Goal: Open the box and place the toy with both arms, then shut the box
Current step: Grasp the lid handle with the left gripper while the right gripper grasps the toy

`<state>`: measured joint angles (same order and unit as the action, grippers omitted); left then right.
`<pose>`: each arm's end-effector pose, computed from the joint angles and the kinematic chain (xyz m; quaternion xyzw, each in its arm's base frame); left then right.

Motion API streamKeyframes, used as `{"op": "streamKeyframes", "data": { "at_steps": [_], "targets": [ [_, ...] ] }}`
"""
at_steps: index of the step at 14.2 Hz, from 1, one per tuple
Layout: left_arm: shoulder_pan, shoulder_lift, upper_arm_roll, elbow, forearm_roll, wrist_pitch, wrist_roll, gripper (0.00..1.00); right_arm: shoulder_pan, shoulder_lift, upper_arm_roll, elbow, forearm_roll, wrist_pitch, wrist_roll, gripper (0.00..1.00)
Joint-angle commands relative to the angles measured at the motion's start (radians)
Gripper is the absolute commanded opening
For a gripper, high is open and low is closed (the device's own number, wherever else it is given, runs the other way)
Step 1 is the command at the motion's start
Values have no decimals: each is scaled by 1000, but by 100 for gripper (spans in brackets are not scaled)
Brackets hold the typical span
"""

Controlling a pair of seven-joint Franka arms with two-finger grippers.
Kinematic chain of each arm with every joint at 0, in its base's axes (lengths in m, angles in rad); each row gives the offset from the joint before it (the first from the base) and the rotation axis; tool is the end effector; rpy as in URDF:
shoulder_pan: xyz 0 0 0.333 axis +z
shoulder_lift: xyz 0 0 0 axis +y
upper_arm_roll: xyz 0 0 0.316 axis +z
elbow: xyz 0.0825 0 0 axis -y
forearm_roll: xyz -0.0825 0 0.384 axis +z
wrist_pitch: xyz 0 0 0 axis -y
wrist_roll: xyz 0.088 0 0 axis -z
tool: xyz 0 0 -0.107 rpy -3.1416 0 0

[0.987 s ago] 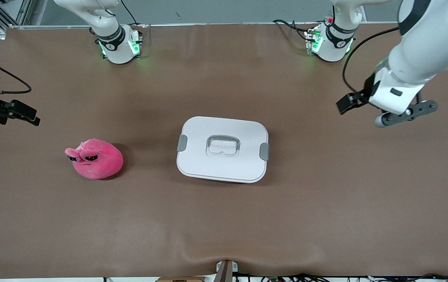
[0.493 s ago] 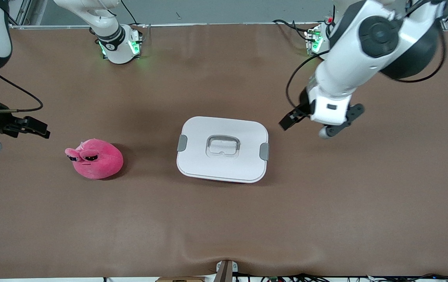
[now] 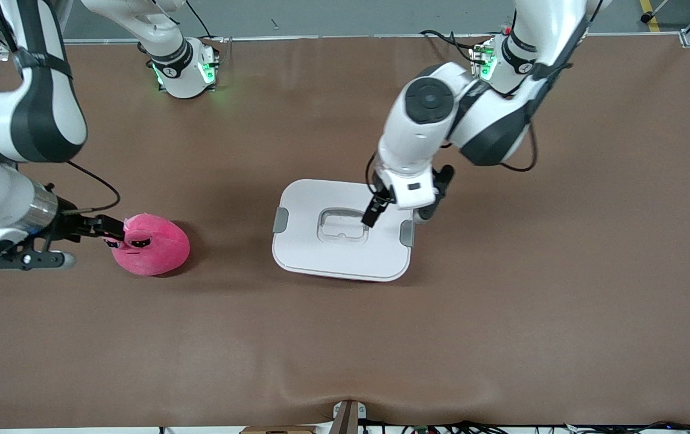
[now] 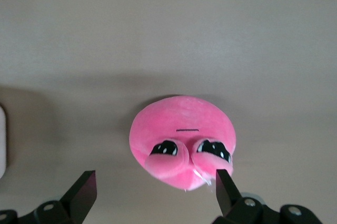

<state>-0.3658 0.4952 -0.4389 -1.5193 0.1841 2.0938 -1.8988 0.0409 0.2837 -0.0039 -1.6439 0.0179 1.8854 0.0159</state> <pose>0.5246 -0.4625 0.4075 0.8580 0.5094 -0.0033 0.0662 0.6392 0.0252 0.4458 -0.9997 -0.0077 0.0213 0.0073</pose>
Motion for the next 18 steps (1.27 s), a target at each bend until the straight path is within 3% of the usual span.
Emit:
{"op": "streamKeyframes", "data": {
  "at_steps": [1, 5, 8, 18],
  "targets": [
    [-60, 66, 6, 31, 96, 23, -141, 100, 14, -15, -1, -50, -9, 17, -4, 100],
    [-94, 98, 9, 31, 149, 77, -241, 90, 34, -15, -2, -102, -18, 24, -11, 100],
    [-105, 115, 12, 30, 181, 147, -327, 75, 44, -15, -2, -102, -18, 4, 110, 100],
    [-117, 151, 12, 31, 271, 184, -526, 62, 30, 49, -2, -163, -39, 109, 4, 100]
  ]
}}
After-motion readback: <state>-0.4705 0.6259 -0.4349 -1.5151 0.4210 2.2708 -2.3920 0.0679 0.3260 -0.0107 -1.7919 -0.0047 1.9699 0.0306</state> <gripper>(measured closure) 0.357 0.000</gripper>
